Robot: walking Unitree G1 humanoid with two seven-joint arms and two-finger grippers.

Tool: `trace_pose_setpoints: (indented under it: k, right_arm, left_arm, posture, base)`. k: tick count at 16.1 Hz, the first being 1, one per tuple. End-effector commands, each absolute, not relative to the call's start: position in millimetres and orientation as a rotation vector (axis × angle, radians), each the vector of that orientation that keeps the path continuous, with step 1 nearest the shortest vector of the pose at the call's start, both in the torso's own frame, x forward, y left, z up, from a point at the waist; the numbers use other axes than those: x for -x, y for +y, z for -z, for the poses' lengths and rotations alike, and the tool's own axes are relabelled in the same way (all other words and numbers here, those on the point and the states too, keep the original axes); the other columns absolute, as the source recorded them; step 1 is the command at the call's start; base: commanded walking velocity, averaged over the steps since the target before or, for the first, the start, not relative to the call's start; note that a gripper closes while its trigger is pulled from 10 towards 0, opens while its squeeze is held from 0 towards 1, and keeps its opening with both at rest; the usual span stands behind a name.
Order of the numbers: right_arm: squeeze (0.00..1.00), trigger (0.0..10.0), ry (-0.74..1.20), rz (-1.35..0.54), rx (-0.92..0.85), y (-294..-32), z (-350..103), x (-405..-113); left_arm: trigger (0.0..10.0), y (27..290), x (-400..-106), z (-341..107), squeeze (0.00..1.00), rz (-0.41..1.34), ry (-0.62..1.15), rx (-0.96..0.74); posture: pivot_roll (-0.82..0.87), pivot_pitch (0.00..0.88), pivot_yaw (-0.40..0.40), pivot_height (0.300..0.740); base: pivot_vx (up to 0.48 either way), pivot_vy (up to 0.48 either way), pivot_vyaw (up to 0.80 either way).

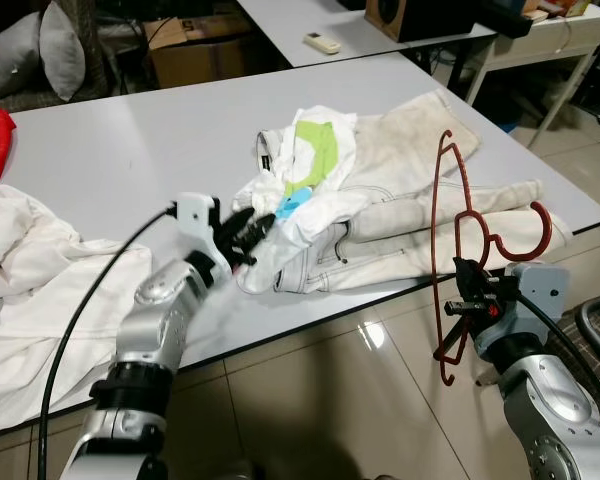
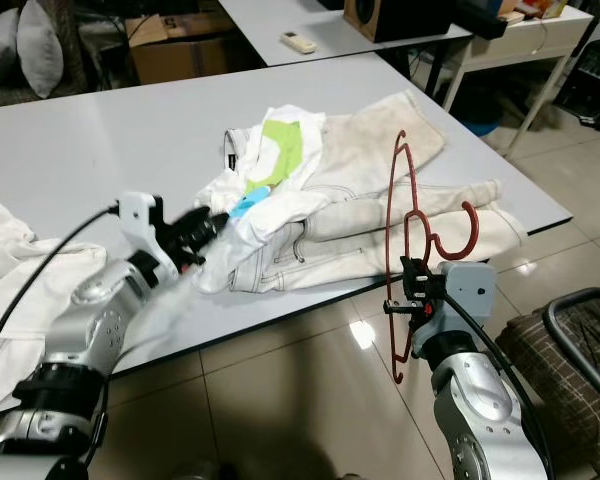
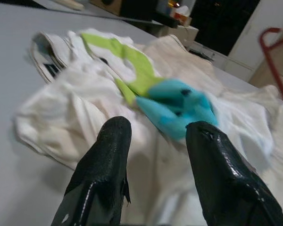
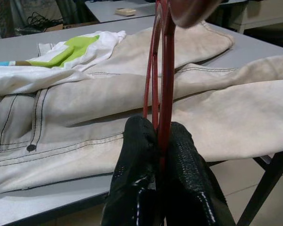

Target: Hang hanger

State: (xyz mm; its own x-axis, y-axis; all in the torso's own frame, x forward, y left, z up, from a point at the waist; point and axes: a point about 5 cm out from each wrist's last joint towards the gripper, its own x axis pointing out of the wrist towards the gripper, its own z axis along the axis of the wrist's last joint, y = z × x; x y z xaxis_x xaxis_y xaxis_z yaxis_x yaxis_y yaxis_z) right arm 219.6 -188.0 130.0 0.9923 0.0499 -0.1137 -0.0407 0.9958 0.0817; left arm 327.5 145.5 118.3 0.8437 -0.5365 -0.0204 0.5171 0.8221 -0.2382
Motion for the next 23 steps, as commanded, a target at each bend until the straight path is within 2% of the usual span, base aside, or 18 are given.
trace_pose_setpoints:
  k: [1, 2, 3, 4, 7, 9, 10, 11, 12, 13, 23]
  right_arm:
    - [0.00, 10.0, 0.131, -0.040, -0.078, -188.6, -128.9, -216.5]
    - [0.00, 10.0, 0.129, -0.031, -0.079, -190.0, -129.0, -214.8]
    - [0.00, 10.0, 0.128, -0.022, -0.084, -189.5, -128.6, -215.1]
    - [0.00, 10.0, 0.133, -0.017, -0.082, -189.5, -127.0, -215.1]
    - [0.00, 10.0, 0.127, -0.029, -0.081, -188.3, -126.3, -221.6]
    - [0.00, 10.0, 0.109, -0.005, -0.079, -192.4, -129.4, -223.7]
    - [0.00, 10.0, 0.108, -0.003, -0.079, -192.4, -129.5, -223.4]
    - [0.00, 10.0, 0.104, -0.006, -0.082, -190.3, -131.2, -222.1]
    - [0.00, 10.0, 0.105, -0.010, -0.081, -188.9, -130.7, -221.4]
    - [0.00, 10.0, 0.108, -0.010, -0.081, -188.1, -129.3, -219.6]
    - [0.00, 10.0, 0.111, 0.018, -0.078, -189.1, -127.3, -215.7]
  left_arm:
    - [10.0, 136.4, -322.2, -118.4, 0.00, 0.615, 0.090, 0.253]
    - [10.0, 131.9, -317.8, -116.1, 0.00, 0.650, 0.099, 0.276]
    - [10.0, 129.3, -314.4, -119.3, 0.00, 0.675, 0.085, 0.392]
    - [10.0, 129.7, -313.3, -119.8, 0.00, 0.678, 0.079, 0.404]
    - [10.0, 127.5, -312.2, -109.3, 0.00, 0.696, 0.127, 0.249]
    - [10.0, 123.8, -312.9, -97.9, 0.00, 0.713, 0.187, 0.081]
    - [10.0, 123.8, -313.9, -96.5, 0.00, 0.708, 0.192, 0.068]
    - [8.7, 124.9, -318.2, -97.5, 0.00, 0.676, 0.181, 0.065]
    - [3.1, 125.3, -319.2, -99.0, 0.00, 0.675, 0.170, 0.080]
    - [0.0, 124.6, -319.2, -102.0, 0.00, 0.687, 0.150, 0.111]
    - [0.0, 117.4, -318.4, -104.8, 0.00, 0.715, 0.098, 0.154]
  posture:
    - [0.00, 0.066, 0.035, 0.740]
    - [-0.01, 0.060, 0.040, 0.740]
    - [-0.01, 0.059, 0.036, 0.740]
    - [-0.01, 0.056, 0.033, 0.740]
    - [0.00, 0.034, 0.042, 0.740]
    - [-0.02, 0.029, 0.047, 0.740]
    - [-0.02, 0.026, 0.047, 0.740]
    - [-0.03, 0.024, 0.053, 0.740]
    - [-0.03, 0.022, 0.054, 0.740]
    - [-0.04, 0.026, 0.059, 0.740]
    - [-0.05, 0.022, 0.069, 0.740]
  base:
    - [0.000, 0.000, 0.00]
    - [0.000, 0.000, 0.00]
    - [0.000, 0.000, 0.00]
    - [0.000, 0.000, 0.00]
    - [0.000, 0.000, 0.00]
    - [0.000, 0.000, 0.00]
    - [0.000, 0.000, 0.00]
    - [0.000, 0.000, 0.00]
    - [0.000, 0.000, 0.00]
    - [0.000, 0.000, 0.00]
    - [0.000, 0.000, 0.00]
